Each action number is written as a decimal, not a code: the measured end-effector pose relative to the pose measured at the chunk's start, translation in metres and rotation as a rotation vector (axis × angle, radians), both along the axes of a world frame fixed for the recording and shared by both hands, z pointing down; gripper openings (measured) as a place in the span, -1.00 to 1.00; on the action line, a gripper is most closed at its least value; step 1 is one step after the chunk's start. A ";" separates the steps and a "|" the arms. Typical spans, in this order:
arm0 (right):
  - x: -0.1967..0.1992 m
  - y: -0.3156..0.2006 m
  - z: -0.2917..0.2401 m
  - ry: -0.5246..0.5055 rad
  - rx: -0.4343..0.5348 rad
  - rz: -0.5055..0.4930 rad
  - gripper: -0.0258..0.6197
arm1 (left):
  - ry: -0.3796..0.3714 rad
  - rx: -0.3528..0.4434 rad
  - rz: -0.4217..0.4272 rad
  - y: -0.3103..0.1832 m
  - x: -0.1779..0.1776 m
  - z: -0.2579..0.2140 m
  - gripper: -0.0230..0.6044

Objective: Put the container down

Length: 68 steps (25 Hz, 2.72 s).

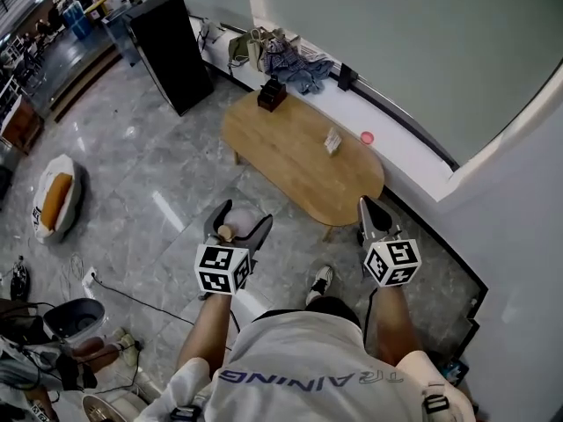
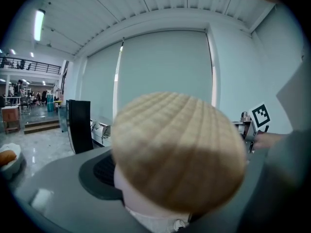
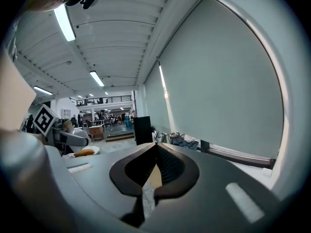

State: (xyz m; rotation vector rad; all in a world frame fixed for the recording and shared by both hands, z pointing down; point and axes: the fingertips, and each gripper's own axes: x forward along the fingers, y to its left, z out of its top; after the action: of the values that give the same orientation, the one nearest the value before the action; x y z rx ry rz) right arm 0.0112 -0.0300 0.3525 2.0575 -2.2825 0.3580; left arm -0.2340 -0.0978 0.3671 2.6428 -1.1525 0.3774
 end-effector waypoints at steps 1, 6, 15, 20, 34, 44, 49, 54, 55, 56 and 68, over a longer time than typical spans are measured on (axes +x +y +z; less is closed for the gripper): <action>0.014 -0.009 0.002 -0.004 -0.004 0.003 -0.87 | 0.002 0.000 0.001 -0.009 0.012 0.000 0.39; 0.077 -0.044 0.010 -0.020 -0.020 0.018 -0.87 | 0.014 -0.009 0.033 -0.047 0.077 -0.002 0.39; 0.160 -0.085 0.035 -0.055 -0.065 0.101 -0.87 | -0.028 -0.067 0.117 -0.106 0.167 0.027 0.39; 0.187 -0.099 0.055 -0.058 -0.116 0.202 -0.87 | -0.043 -0.098 0.234 -0.144 0.213 0.049 0.39; 0.192 -0.147 0.113 -0.124 -0.198 0.525 -0.87 | -0.141 -0.134 0.607 -0.235 0.290 0.136 0.39; 0.220 -0.154 0.206 -0.151 -0.267 0.507 -0.87 | -0.210 -0.180 0.639 -0.213 0.343 0.253 0.39; 0.223 -0.143 0.252 -0.198 -0.300 0.508 -0.87 | -0.274 -0.196 0.673 -0.192 0.369 0.331 0.39; 0.233 -0.132 0.308 -0.222 -0.342 0.495 -0.87 | -0.332 -0.214 0.724 -0.164 0.397 0.412 0.39; 0.234 -0.131 0.318 -0.226 -0.349 0.492 -0.87 | -0.348 -0.214 0.735 -0.160 0.401 0.429 0.39; 0.235 -0.129 0.328 -0.231 -0.356 0.490 -0.87 | -0.364 -0.216 0.742 -0.157 0.404 0.446 0.39; 0.232 -0.110 0.397 -0.303 -0.421 0.479 -0.87 | -0.521 -0.252 0.840 -0.136 0.441 0.580 0.39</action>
State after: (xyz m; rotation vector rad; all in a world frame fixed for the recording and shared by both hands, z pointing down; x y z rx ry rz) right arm 0.2436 -0.1395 0.7492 2.3989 -1.5975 1.1296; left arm 0.2070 -0.2341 0.9473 2.7222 0.0180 1.3068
